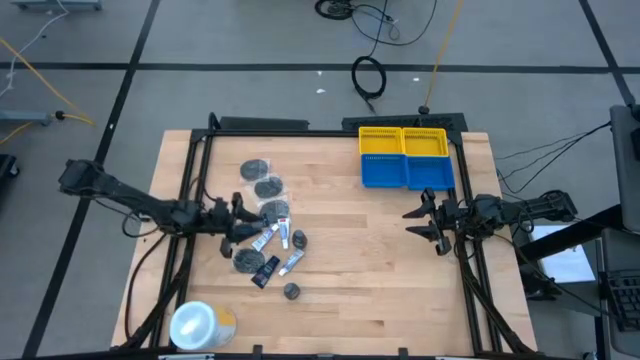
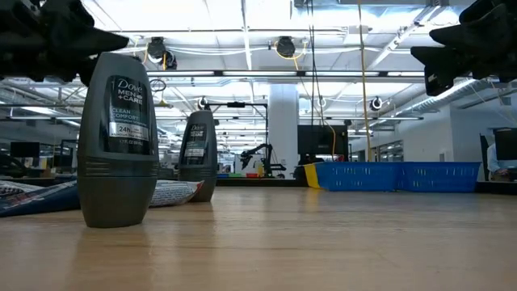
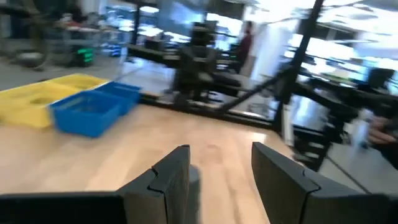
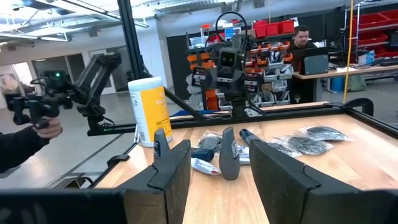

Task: Pick & Place Travel size toiletries
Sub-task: Put the gray deodorant into the right blue basket

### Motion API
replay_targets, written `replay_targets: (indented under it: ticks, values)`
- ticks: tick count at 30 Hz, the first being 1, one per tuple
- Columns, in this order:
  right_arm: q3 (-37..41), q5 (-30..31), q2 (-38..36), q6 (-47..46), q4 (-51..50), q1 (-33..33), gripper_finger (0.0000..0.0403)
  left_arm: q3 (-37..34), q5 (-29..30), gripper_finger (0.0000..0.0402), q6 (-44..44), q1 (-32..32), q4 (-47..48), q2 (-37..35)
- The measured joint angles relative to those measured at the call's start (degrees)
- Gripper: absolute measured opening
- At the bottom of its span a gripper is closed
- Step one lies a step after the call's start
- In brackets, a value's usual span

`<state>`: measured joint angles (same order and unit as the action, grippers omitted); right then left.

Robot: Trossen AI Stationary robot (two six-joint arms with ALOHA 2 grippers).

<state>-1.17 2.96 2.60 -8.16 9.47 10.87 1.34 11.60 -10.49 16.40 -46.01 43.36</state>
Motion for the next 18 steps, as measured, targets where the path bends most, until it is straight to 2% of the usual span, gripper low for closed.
replay_targets:
  ticks: [5,10,15,18]
  values:
    - [0.0,0.0,0.0,-0.1,0.0,0.0,0.0155,3.7,-2.7,0.0170,2.4,0.0,-3.3,11.3]
    - [0.0,0.0,0.0,-0.1,0.0,0.0,0.0155,12.0,-12.1,0.0170,6.9,0.0,-2.8,21.1]
    - [0.0,0.0,0.0,-0.1,0.0,0.0,0.0155,18.8,-24.6,0.0170,9.2,0.6,-1.2,28.1]
    - [0.0,0.0,0.0,-0.1,0.1,0.0,0.0155,21.5,-25.2,0.0170,9.3,1.9,0.2,32.0]
